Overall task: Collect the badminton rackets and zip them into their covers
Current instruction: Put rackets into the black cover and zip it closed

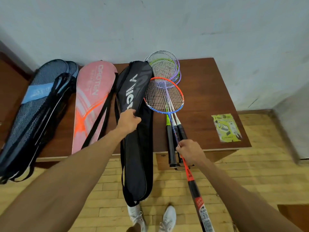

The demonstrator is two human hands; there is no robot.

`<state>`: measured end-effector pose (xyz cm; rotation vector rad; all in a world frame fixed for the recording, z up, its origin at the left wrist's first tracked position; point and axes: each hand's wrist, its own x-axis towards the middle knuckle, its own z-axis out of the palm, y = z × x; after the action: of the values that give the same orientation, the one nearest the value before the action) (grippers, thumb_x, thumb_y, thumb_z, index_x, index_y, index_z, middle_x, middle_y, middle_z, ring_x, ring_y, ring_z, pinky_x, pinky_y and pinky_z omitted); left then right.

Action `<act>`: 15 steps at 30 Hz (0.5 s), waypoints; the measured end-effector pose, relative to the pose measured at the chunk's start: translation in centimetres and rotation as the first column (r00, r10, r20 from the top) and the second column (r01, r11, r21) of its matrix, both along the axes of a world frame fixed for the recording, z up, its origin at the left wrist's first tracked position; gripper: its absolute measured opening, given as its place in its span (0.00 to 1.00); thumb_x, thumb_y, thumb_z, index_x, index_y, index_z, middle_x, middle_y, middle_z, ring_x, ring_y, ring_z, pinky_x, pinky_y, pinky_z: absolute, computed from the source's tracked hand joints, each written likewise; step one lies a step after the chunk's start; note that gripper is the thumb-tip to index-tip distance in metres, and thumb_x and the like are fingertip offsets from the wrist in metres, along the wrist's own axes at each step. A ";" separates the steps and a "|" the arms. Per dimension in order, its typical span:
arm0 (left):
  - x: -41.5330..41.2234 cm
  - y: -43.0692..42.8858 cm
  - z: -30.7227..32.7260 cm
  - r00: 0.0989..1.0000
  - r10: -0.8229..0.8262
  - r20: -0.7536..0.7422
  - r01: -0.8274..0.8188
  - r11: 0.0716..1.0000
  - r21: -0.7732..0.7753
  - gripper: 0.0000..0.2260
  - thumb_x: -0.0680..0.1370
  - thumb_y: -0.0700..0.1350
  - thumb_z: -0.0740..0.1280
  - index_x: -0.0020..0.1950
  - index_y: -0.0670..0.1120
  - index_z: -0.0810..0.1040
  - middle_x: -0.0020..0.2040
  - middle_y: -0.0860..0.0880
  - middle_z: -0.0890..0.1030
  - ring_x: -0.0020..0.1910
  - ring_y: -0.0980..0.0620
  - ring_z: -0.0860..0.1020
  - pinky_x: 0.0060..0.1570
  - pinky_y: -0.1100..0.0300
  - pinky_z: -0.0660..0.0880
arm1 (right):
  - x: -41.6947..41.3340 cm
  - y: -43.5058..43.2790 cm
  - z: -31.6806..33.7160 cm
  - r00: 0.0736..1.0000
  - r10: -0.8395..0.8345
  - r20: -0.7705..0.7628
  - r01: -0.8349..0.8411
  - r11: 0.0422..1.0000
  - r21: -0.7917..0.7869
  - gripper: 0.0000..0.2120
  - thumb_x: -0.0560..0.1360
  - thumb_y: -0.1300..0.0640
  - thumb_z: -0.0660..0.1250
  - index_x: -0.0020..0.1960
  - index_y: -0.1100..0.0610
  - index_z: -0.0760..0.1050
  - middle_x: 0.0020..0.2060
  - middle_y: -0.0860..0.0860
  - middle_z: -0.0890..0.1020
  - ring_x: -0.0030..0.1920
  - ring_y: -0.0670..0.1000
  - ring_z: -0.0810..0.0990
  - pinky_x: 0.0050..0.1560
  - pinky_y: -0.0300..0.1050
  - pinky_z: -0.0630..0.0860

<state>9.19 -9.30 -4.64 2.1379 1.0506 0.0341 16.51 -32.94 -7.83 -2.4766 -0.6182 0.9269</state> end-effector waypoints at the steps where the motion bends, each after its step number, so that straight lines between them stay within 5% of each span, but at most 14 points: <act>1: -0.1 0.1 -0.1 1.000 -0.012 0.005 0.012 1.000 0.002 0.19 0.76 0.38 0.64 0.67 0.40 0.72 0.40 0.47 0.79 0.35 0.50 0.77 0.46 0.57 0.77 | -0.2 0.3 -0.2 1.000 0.022 0.011 -0.022 1.000 0.006 0.12 0.76 0.55 0.62 0.44 0.64 0.77 0.38 0.59 0.83 0.42 0.58 0.82 0.40 0.48 0.76; 4: -0.3 0.6 -0.3 0.998 -0.038 0.045 0.038 0.999 0.006 0.22 0.76 0.37 0.65 0.70 0.39 0.69 0.37 0.50 0.77 0.37 0.51 0.76 0.48 0.56 0.77 | -0.4 1.5 -0.3 0.997 0.074 0.020 -0.075 0.997 0.035 0.13 0.77 0.55 0.62 0.41 0.64 0.76 0.37 0.58 0.81 0.42 0.59 0.80 0.36 0.46 0.70; 8: -1.0 1.5 -0.6 0.994 -0.080 0.068 0.080 0.997 -0.002 0.22 0.76 0.37 0.66 0.70 0.39 0.70 0.39 0.49 0.77 0.39 0.50 0.76 0.50 0.51 0.78 | -0.3 4.4 -0.1 0.996 0.091 -0.009 -0.089 0.991 0.104 0.13 0.78 0.54 0.63 0.46 0.64 0.78 0.40 0.60 0.83 0.42 0.58 0.81 0.44 0.49 0.76; 12: -2.7 2.7 -1.2 0.996 -0.058 0.074 0.067 0.990 -0.127 0.22 0.76 0.38 0.66 0.70 0.43 0.69 0.44 0.45 0.77 0.35 0.51 0.76 0.28 0.59 0.79 | -0.2 9.5 -0.4 0.998 0.008 -0.060 0.003 0.983 0.183 0.12 0.77 0.53 0.65 0.45 0.62 0.79 0.37 0.57 0.83 0.41 0.56 0.81 0.45 0.50 0.76; 15: -3.7 3.9 -1.8 0.996 -0.033 0.087 0.048 0.983 -0.177 0.22 0.76 0.38 0.65 0.70 0.45 0.68 0.44 0.45 0.77 0.34 0.51 0.77 0.25 0.61 0.77 | -0.5 13.5 -0.7 0.985 -0.133 -0.113 0.160 0.947 0.277 0.09 0.76 0.53 0.67 0.46 0.59 0.81 0.34 0.51 0.79 0.37 0.50 0.78 0.39 0.42 0.70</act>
<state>5.53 -5.41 -6.44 1.9772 0.9256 0.0099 15.96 -19.39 -8.57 -2.1772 -0.4900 0.8264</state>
